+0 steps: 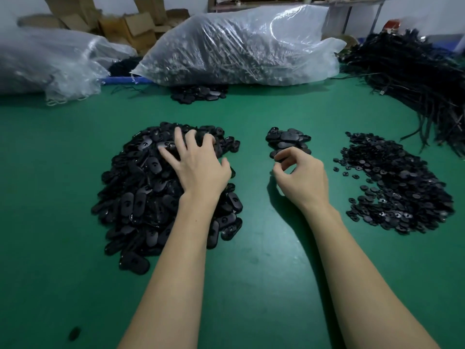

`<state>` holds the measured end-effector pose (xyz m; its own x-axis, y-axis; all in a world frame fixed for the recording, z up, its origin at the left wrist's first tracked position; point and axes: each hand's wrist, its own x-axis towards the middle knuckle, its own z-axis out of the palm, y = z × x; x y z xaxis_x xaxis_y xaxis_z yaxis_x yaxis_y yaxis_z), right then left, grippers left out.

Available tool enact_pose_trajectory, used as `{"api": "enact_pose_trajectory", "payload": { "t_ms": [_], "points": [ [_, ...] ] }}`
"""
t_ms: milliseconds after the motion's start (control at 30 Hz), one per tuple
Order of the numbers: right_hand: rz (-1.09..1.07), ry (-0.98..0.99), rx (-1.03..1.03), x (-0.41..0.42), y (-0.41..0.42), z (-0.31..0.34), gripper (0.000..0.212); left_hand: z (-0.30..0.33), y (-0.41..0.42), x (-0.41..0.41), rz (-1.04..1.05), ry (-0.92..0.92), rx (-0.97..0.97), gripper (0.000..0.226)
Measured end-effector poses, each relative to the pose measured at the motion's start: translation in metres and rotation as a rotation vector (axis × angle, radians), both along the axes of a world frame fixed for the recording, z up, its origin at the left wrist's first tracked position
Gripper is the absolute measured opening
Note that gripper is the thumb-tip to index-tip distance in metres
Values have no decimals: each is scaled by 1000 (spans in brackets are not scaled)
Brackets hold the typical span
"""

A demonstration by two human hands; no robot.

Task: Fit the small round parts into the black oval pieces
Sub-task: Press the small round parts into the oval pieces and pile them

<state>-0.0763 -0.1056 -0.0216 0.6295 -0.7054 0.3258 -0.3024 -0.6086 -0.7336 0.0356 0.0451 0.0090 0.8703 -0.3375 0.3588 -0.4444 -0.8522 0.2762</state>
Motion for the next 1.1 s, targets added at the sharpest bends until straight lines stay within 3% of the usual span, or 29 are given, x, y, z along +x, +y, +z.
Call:
{"api": "enact_pose_trajectory", "payload": {
  "t_ms": [67,200,533,900,1100],
  "points": [
    [22,-5,-2,2,4,-1,10,-3,1,2,18,79,68,45],
    [85,52,-27,6,13,-3,9,-6,-4,-2,-25,69,130,40],
    [82,105,-32,7,12,-5,6,-9,-17,-15,-165,93,-35,37],
    [65,55,40,5,10,-3,7,-4,-23,-16,-278,97,-152,60],
    [85,34,81,4,11,0,7,4,-22,-20,-222,38,-346,26]
  ]
}}
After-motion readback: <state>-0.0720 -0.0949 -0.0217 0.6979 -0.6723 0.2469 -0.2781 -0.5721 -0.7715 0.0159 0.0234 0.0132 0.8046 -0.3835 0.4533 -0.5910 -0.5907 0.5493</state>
